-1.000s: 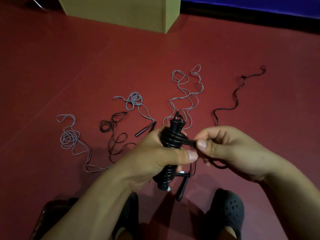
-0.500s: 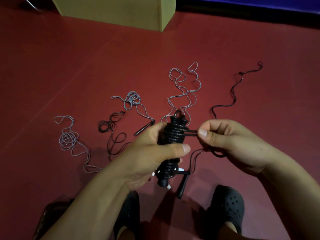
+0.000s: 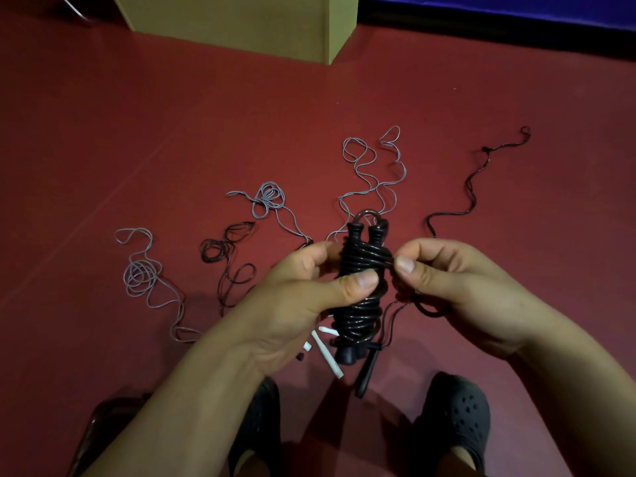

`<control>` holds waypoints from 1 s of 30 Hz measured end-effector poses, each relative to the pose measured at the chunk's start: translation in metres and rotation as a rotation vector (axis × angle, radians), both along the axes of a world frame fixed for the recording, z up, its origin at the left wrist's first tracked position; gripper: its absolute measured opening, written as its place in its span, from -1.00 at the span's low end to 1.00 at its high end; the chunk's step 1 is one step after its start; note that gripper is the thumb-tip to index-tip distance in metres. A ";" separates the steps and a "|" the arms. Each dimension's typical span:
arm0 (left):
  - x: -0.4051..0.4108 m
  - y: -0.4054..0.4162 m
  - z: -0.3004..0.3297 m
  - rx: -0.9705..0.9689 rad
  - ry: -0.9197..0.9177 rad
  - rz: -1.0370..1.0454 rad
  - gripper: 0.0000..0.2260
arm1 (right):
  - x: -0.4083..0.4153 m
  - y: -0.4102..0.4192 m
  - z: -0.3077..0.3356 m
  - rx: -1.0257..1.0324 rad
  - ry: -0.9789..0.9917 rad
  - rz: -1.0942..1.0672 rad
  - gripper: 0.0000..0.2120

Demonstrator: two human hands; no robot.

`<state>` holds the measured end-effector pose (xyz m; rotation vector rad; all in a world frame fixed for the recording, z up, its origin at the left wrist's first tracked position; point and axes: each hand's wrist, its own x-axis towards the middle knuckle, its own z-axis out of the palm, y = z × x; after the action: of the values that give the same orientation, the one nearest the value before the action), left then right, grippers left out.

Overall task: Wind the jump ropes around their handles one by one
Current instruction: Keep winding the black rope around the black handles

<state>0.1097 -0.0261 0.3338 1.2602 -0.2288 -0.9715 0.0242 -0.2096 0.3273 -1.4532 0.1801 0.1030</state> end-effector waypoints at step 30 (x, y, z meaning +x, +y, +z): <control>-0.012 -0.013 0.001 0.205 -0.239 0.115 -0.73 | -0.002 0.024 0.019 -0.081 0.231 0.114 -0.73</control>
<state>0.0978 -0.0390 0.3346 1.5624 -0.2437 -0.7587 0.0226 -0.1857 0.3465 -1.5311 0.2924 0.3610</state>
